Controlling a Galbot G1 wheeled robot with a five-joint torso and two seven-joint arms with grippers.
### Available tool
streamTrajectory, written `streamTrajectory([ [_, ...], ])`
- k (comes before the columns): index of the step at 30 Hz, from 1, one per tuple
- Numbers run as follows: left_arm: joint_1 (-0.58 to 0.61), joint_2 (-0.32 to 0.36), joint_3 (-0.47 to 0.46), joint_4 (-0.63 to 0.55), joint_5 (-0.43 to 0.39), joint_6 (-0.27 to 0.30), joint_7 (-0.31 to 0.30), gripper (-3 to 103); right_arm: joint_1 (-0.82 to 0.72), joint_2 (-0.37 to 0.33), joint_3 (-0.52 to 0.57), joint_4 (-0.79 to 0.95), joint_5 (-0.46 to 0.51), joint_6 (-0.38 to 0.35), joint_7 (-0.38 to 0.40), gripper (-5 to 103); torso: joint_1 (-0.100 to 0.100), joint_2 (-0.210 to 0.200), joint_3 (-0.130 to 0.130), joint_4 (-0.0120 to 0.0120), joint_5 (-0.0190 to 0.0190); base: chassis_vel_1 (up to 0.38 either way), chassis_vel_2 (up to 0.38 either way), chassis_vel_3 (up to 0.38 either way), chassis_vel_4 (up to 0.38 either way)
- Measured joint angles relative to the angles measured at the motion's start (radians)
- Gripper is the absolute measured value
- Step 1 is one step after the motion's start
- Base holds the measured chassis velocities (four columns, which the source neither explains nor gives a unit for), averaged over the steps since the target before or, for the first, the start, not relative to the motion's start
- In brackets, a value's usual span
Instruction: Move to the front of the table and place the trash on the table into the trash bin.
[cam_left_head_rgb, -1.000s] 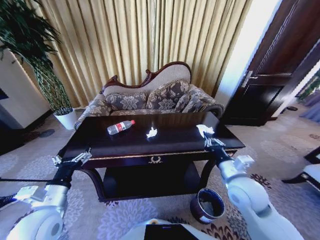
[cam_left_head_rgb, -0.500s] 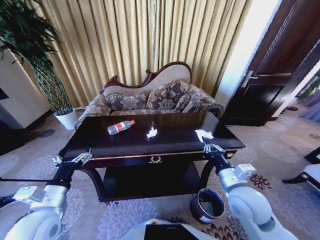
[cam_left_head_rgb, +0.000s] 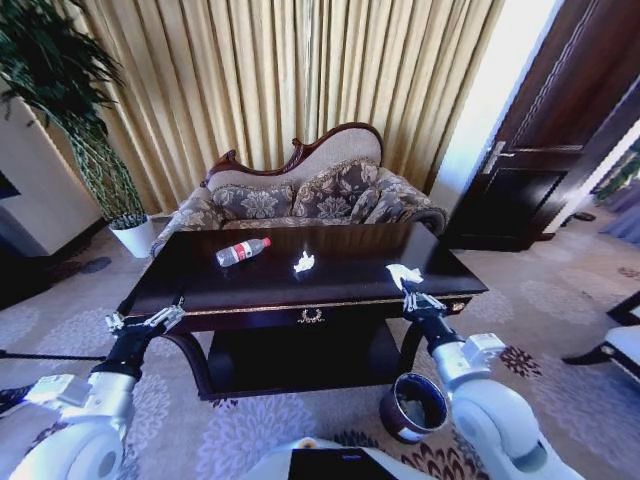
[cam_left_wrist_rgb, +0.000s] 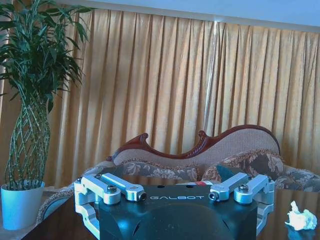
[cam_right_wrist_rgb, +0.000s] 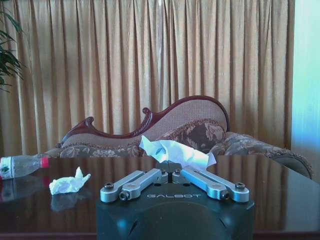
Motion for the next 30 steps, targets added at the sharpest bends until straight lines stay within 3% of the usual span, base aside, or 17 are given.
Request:
streamTrajectory([
  [24, 0.008, 0.005, -0.008, -0.004, -0.001, -0.007, 0.005, 100, 0.003, 0.021, -0.046, -0.024, -0.018, -0.001, 0.019, 0, 0.0, 0.0, 0.0, 0.0, 0.0001, 0.108, -0.112, -0.11, 0.109],
  [30, 0.009, 0.001, -0.009, -0.005, -0.007, -0.012, 0.006, 100, 0.024, 0.032, -0.054, -0.183, 0.015, -0.009, -0.012, 0, 0.0, 0.0, 0.0, 0.0001, 0.0, 0.001, -0.009, -0.011, 0.01],
])
